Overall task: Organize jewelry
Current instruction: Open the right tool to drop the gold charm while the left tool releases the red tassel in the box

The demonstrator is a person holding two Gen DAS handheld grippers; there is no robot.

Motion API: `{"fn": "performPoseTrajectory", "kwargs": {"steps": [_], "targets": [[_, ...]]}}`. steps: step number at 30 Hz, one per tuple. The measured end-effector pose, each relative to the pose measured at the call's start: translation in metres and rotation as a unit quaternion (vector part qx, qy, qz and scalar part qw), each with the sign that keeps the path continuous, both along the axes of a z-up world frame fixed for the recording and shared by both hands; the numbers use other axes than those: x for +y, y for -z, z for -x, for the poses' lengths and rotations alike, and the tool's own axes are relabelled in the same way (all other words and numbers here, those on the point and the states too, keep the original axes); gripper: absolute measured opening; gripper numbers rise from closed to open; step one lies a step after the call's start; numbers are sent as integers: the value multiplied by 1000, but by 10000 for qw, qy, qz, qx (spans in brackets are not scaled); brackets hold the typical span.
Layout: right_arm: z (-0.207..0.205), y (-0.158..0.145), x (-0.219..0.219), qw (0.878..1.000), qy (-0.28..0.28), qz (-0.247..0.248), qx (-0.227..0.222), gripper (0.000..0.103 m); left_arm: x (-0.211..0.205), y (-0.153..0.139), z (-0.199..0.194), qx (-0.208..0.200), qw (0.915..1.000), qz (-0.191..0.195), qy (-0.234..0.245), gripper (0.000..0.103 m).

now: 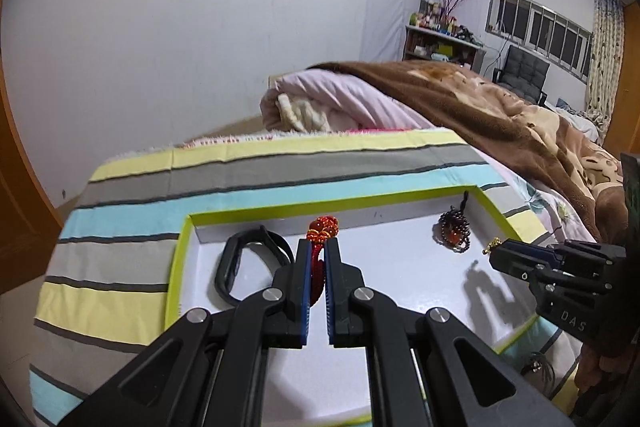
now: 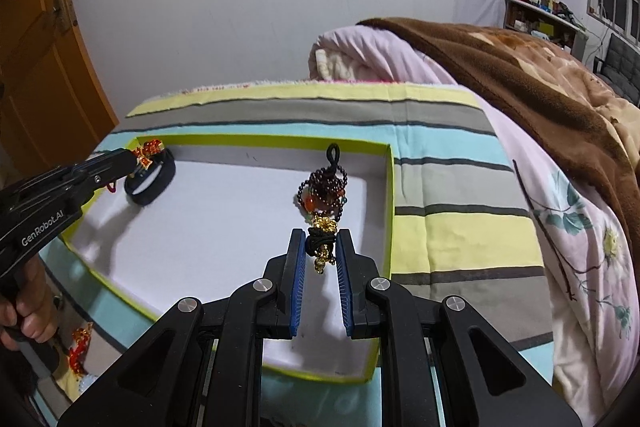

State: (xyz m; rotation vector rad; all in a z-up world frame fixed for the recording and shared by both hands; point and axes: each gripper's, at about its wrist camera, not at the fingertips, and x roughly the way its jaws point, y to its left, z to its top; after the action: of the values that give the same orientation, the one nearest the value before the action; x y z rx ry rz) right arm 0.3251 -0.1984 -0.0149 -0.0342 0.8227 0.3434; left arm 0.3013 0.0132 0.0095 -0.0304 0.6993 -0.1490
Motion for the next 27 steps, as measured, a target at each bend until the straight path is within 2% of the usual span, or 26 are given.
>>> {"fn": "performPoseTrajectory", "kwargs": {"steps": [8, 15, 20, 24, 27], "targets": [[-11, 8, 5, 9997, 27, 216, 101, 16, -10, 9, -18, 322, 9994, -34, 145, 6], [-16, 9, 8, 9995, -2, 273, 172, 16, -11, 22, -30, 642, 9978, -145, 34, 6], [-14, 7, 4, 9996, 87, 265, 99, 17, -11, 25, -29, 687, 9975, -102, 104, 7], [-13, 5, 2, 9998, 92, 153, 78, 26, -10, 27, -29, 711, 9973, -148, 79, 7], [-9, 2, 1, 9999, 91, 98, 15, 27, -9, 27, -27, 685, 9975, -171, 57, 7]]}}
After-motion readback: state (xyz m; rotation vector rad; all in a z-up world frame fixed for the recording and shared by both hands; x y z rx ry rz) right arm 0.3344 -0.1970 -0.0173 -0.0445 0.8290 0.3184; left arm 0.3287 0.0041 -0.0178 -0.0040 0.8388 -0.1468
